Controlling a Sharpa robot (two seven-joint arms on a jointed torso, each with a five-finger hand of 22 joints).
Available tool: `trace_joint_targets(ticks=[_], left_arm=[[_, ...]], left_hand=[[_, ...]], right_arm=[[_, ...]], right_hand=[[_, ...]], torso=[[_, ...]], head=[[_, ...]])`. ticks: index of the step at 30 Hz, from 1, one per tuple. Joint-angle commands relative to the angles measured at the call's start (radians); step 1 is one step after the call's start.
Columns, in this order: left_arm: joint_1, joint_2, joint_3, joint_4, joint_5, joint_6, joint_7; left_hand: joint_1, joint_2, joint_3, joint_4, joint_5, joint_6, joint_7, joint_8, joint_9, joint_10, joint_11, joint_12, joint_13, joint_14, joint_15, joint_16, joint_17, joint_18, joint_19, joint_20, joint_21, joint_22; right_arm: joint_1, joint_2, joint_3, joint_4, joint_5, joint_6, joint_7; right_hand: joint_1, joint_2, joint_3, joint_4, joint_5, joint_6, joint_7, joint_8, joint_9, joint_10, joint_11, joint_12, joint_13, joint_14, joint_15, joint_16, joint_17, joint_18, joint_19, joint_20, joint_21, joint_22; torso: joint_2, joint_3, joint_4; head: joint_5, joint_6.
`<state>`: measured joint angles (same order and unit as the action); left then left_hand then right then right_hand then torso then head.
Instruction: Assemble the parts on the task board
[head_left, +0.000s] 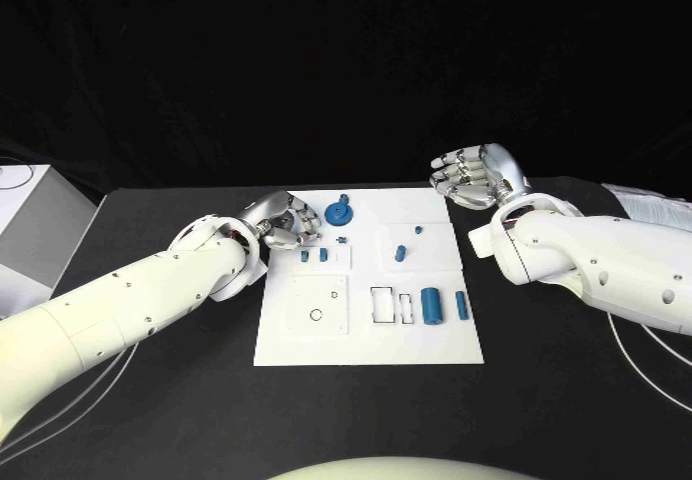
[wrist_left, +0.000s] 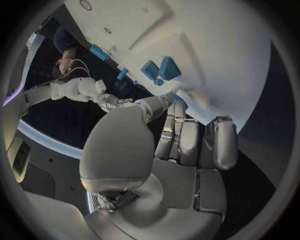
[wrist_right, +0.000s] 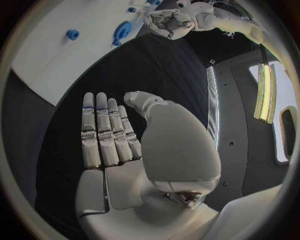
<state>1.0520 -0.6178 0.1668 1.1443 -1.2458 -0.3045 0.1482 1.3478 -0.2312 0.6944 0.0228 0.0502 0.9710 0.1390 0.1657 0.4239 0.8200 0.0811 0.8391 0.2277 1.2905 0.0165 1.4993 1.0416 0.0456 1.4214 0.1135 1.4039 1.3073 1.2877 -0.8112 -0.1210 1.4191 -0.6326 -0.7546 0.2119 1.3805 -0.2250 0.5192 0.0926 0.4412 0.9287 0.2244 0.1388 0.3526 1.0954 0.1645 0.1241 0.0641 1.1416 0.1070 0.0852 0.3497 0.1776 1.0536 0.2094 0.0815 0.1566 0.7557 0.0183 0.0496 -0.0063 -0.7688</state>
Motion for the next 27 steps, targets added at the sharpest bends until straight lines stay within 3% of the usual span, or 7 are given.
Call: trace_joint_targets(ticks=[1, 3, 9, 18, 20, 27], left_arm=[[0.001, -0.001, 0.01, 0.021, 0.03, -0.024, 0.04], [0.001, -0.004, 0.017, 0.034, 0.032, -0.028, 0.044], [0.005, -0.007, 0.027, 0.065, -0.006, -0.005, 0.032], [0.026, 0.009, 0.031, 0.099, -0.187, 0.186, -0.062], [0.036, 0.018, 0.031, 0.099, -0.218, 0.226, -0.082], [0.06, 0.051, 0.03, 0.089, -0.271, 0.277, -0.128]], left_hand=[[-0.009, -0.008, -0.012, 0.0, 0.003, -0.041, 0.01, -0.023, -0.01, -0.015, 0.011, -0.031, -0.013, -0.048, 0.011, -0.023, -0.077, 0.021, -0.025, 0.007, -0.024, 0.045], [-0.011, -0.012, -0.021, 0.001, 0.003, -0.055, 0.01, -0.03, -0.012, -0.028, 0.021, -0.056, -0.024, -0.098, 0.019, -0.048, -0.152, 0.031, -0.056, 0.015, -0.057, 0.01], [-0.023, -0.022, -0.055, 0.01, 0.001, -0.042, 0.01, -0.02, -0.009, -0.033, 0.03, -0.077, -0.033, -0.13, 0.028, -0.066, -0.197, 0.038, -0.078, 0.025, -0.082, -0.015], [0.045, 0.015, -0.039, -0.021, 0.003, 0.004, -0.005, 0.015, 0.002, 0.024, 0.011, -0.081, -0.035, -0.117, 0.014, -0.057, -0.169, 0.043, -0.093, 0.016, -0.096, -0.028], [0.044, 0.017, -0.038, -0.021, 0.002, 0.006, -0.004, 0.017, 0.002, 0.029, 0.011, -0.082, -0.035, -0.115, 0.013, -0.056, -0.166, 0.042, -0.092, 0.015, -0.096, -0.027], [0.011, 0.002, -0.052, -0.002, 0.002, 0.009, -0.005, 0.02, 0.002, 0.031, 0.016, -0.116, -0.049, -0.12, 0.017, -0.056, -0.174, 0.044, -0.1, 0.016, -0.105, -0.036]], right_arm=[[0.0, 0.0, 0.0, 0.003, -0.005, 0.004, 0.012], [0.0, 0.0, 0.0, 0.004, -0.006, 0.004, 0.012], [0.0, 0.0, 0.0, 0.004, -0.007, 0.006, 0.009], [0.0, 0.001, 0.0, 0.005, -0.008, 0.008, 0.006], [0.0, 0.002, 0.0, 0.005, -0.008, 0.008, 0.005], [0.0, 0.003, 0.0, 0.006, -0.008, 0.009, 0.004]], right_hand=[[-0.011, 0.003, 0.001, -0.006, -0.006, 0.007, -0.001, -0.006, -0.002, 0.001, -0.006, -0.003, -0.001, 0.008, 0.0, -0.006, -0.001, 0.004, 0.007, 0.002, 0.001, -0.002], [-0.011, 0.003, 0.001, -0.006, -0.006, 0.007, -0.001, -0.006, -0.002, 0.001, -0.006, -0.003, -0.001, 0.008, 0.0, -0.006, -0.001, 0.004, 0.007, 0.002, 0.001, -0.002], [-0.01, 0.003, 0.001, -0.006, -0.006, 0.007, -0.002, -0.006, -0.002, 0.001, -0.006, -0.003, -0.001, 0.008, 0.0, -0.006, -0.001, 0.004, 0.007, 0.002, 0.001, -0.002], [-0.01, 0.003, 0.001, -0.006, -0.006, 0.007, -0.002, -0.006, -0.002, 0.001, -0.006, -0.003, -0.001, 0.008, 0.0, -0.006, -0.001, 0.004, 0.007, 0.002, 0.001, -0.002], [-0.01, 0.003, 0.001, -0.006, -0.006, 0.007, -0.002, -0.006, -0.002, 0.001, -0.006, -0.003, -0.001, 0.008, 0.0, -0.006, -0.001, 0.004, 0.007, 0.002, 0.001, -0.002], [-0.01, 0.003, 0.001, -0.006, -0.006, 0.007, -0.002, -0.006, -0.002, 0.001, -0.006, -0.003, -0.001, 0.008, 0.0, -0.006, -0.001, 0.004, 0.007, 0.002, 0.001, -0.002]], torso=[[0.0, 0.0013, -0.0008], [0.0, 0.0006, 0.0011], [-0.001, 0.0011, 0.0011], [0.0, 0.0014, -0.0001], [0.0, 0.0017, -0.0015], [0.001, 0.0009, -0.0007]], head=[[0.0, 0.003], [0.0, 0.004], [0.001, 0.006], [0.002, 0.008], [0.003, 0.009], [0.003, 0.01]])
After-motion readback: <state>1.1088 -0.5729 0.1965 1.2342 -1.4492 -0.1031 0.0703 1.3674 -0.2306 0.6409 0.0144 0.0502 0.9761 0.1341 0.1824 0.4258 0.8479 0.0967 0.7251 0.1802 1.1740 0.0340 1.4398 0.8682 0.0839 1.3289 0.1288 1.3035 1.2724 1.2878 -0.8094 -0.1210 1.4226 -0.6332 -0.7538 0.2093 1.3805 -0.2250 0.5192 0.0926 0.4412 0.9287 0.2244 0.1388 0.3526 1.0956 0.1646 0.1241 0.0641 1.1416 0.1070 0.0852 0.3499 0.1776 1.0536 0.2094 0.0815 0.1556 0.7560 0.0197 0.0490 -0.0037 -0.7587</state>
